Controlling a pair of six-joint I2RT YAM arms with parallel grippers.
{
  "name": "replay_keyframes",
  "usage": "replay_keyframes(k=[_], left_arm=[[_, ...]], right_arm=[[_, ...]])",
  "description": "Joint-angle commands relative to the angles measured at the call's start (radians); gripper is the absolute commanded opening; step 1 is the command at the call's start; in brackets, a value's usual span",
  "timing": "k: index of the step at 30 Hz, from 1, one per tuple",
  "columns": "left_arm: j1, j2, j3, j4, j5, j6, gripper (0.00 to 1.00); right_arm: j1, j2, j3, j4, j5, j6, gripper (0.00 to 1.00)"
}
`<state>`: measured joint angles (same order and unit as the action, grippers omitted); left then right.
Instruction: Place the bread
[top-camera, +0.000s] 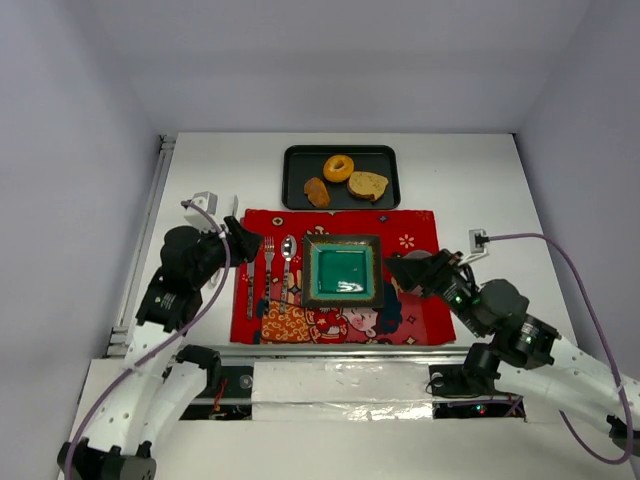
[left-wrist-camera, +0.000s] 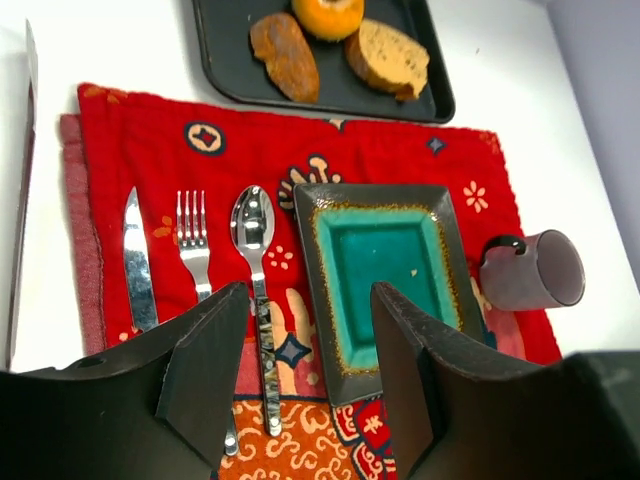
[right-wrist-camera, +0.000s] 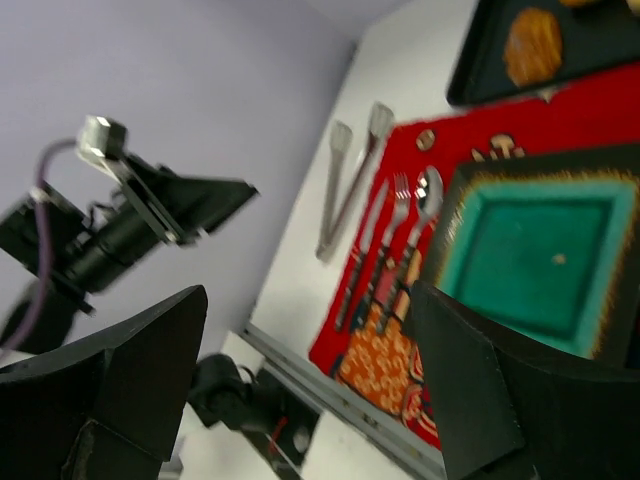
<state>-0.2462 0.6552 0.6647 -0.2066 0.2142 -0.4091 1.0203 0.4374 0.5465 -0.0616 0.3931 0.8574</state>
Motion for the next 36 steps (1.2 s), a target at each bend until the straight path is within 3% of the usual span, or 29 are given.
replay_keyframes(k=[1,5,9,10,13,15,21,22,23,25,27,30,36], left_arm=[[0.005,0.052,0.067,0.050,0.031,0.007,0.49],[0.005,0.125,0.144,-0.019,-0.053,0.049,0.49],[0.005,0.208,0.202,-0.074,-0.208,0.102,0.47],[0.005,0.230,0.202,-0.077,-0.252,0.114,0.42],[0.005,0.256,0.178,-0.041,-0.338,0.121,0.29],[0.005,0.309,0.162,-0.024,-0.369,0.127,0.00],[0.025,0.526,0.187,-0.011,-0.473,0.151,0.02],[0.041,0.547,0.188,0.004,-0.489,0.153,0.08],[0.050,0.584,0.190,0.012,-0.490,0.158,0.25],[0.079,0.636,0.199,0.033,-0.478,0.170,0.42],[0.100,0.673,0.219,0.044,-0.472,0.177,0.49],[0.122,0.770,0.259,0.068,-0.467,0.197,0.50],[0.131,0.957,0.354,0.091,-0.441,0.222,0.49]], right_arm=[[-0.002,-0.011,-0.045,-0.061,0.011,0.055,0.88],[-0.002,0.026,-0.011,-0.122,-0.007,0.061,0.81],[-0.002,0.002,0.041,-0.197,0.007,0.051,0.49],[-0.002,-0.015,0.043,-0.220,0.013,0.042,0.31],[-0.002,-0.118,0.027,-0.253,0.023,0.026,0.07],[-0.002,-0.173,0.017,-0.276,0.033,0.025,0.00],[-0.002,-0.281,-0.014,-0.360,0.009,0.068,0.00],[-0.002,-0.284,-0.023,-0.356,0.004,0.095,0.05],[-0.002,-0.290,-0.034,-0.351,0.001,0.107,0.08],[-0.002,-0.293,-0.060,-0.328,-0.022,0.120,0.17],[-0.002,-0.295,-0.075,-0.316,-0.033,0.121,0.23],[-0.002,-0.289,-0.085,-0.303,-0.036,0.112,0.29],[-0.002,-0.273,-0.102,-0.308,-0.048,0.111,0.30]])
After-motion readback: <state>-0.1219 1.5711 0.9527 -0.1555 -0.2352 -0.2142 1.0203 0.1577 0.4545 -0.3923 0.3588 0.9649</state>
